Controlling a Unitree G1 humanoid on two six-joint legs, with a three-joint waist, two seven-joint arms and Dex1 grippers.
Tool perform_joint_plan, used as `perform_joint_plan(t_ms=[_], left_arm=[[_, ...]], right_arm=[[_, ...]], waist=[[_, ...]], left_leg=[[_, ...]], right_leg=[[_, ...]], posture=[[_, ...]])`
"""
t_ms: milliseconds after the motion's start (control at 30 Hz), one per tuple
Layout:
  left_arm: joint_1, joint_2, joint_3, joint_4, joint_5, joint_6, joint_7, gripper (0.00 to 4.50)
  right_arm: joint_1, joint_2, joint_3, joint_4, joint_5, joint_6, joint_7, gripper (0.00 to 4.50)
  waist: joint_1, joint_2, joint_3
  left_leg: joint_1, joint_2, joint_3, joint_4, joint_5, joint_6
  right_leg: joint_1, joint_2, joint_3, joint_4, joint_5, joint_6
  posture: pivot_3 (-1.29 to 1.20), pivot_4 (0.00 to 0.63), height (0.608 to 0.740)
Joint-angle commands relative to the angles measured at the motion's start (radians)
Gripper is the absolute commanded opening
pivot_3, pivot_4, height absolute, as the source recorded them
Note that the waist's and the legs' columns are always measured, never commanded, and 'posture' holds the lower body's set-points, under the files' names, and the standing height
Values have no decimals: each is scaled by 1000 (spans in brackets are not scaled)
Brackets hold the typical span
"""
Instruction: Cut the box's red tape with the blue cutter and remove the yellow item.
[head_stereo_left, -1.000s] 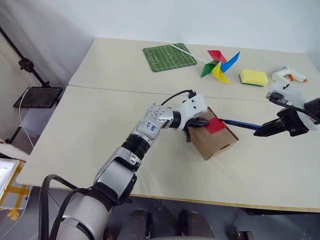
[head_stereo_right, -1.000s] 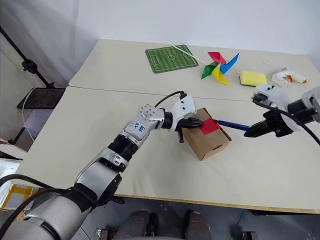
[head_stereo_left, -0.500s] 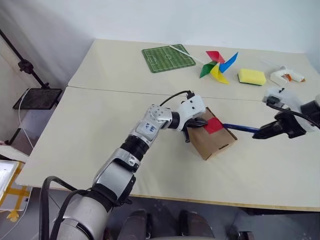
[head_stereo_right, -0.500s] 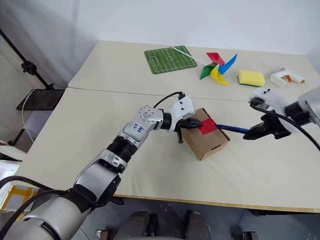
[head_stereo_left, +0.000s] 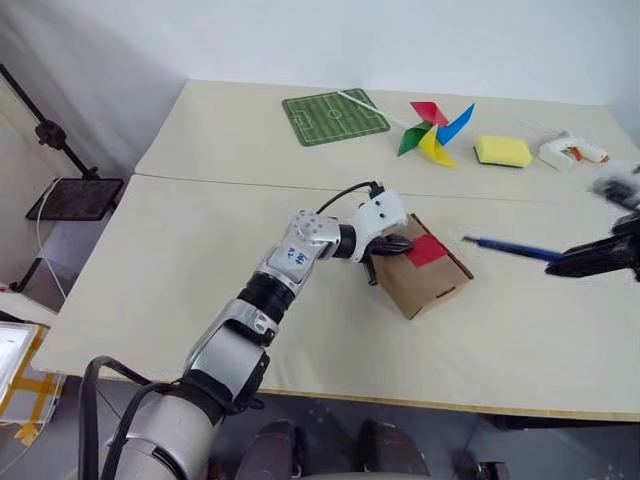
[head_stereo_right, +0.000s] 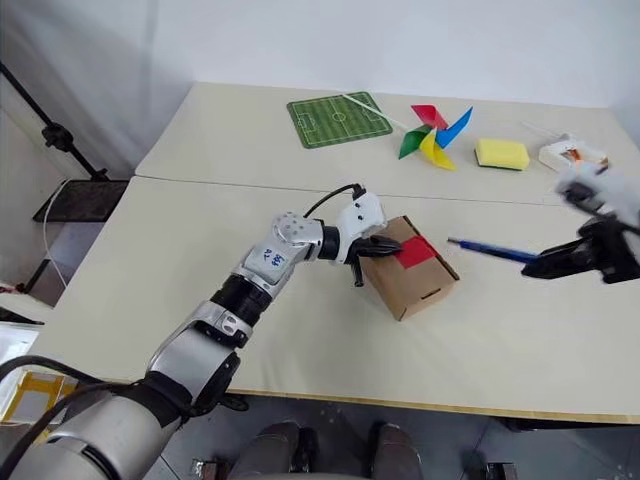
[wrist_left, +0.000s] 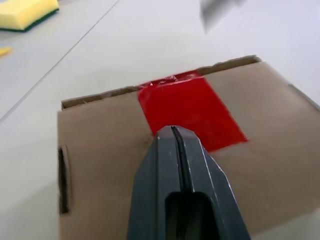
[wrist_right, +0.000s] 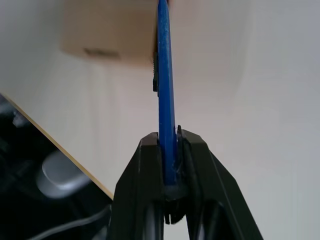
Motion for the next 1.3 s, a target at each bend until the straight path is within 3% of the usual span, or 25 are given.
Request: perform_joint_plan(t_ms=[33,167,267,400,500,833,933,1000,1067,1200,1300], left_arm=[[-3,19,65,-78,-92,94,-69,0],[-39,91,118,-180,-162,150,-156,0],[-53,190,134,-214,-180,180,-231,0],[-1,319,97,-200,-119,165,-260,0],[66,365,76,-227,-93,181,-249,0],[195,315,61,-371,-104,294,-144,0],[205,293,44,-387,-96,310,-125,0],[197,262,27,-376,-81,328,-94,0],[177,237,8,-349,-56,351,-56,0],[138,217,-17,-290,-17,400,-4,0],[116,203,-26,-267,-12,398,3,0]], right_arm=[[187,63,-332,84,-2,-116,-45,155],[492,248,-594,143,-110,-368,-199,155],[641,390,-643,225,-221,-713,-355,155],[660,509,-626,395,-272,-995,-493,155],[623,536,-610,477,-299,-1062,-597,155],[664,471,-608,253,-181,-908,-443,3479],[648,475,-600,131,-92,-813,-392,3479],[605,526,-542,26,-78,-831,-423,3026],[552,584,-439,-11,-161,-930,-488,2477],[448,619,-223,86,-439,-1224,-611,1119],[358,702,-170,182,-472,-1247,-704,55]], waist=[[-3,0,0],[2,-3,2],[-1,-1,2],[-22,6,3],[-32,7,3],[-44,5,4],[-46,5,4],[-49,5,4],[-50,4,5],[-46,3,5],[-46,2,6]], left_leg=[[0,0,0,0,0,0],[-1,-1,1,1,2,2],[-1,-2,2,0,4,4],[0,-2,6,-2,6,4],[5,-2,7,-4,9,3],[11,-1,9,-6,11,1],[11,-1,9,-6,10,1],[11,0,9,-6,10,1],[12,0,9,-6,10,1],[12,-2,12,-7,10,1],[11,-3,14,-8,11,2]], right_leg=[[0,0,0,0,0,0],[0,2,-2,2,0,0],[-1,6,0,3,0,1],[-1,9,3,2,1,3],[2,10,6,3,1,3],[2,8,21,9,1,3],[2,3,22,9,1,3],[1,2,22,9,1,3],[2,2,21,9,1,3],[-1,2,21,12,1,3],[-2,4,19,12,1,3]], posture=[[0,150,740],[0,150,740],[0,150,740],[0,150,740],[0,150,740],[0,150,740],[0,150,740],[0,150,740],[0,150,740],[0,150,740],[0,150,740]])
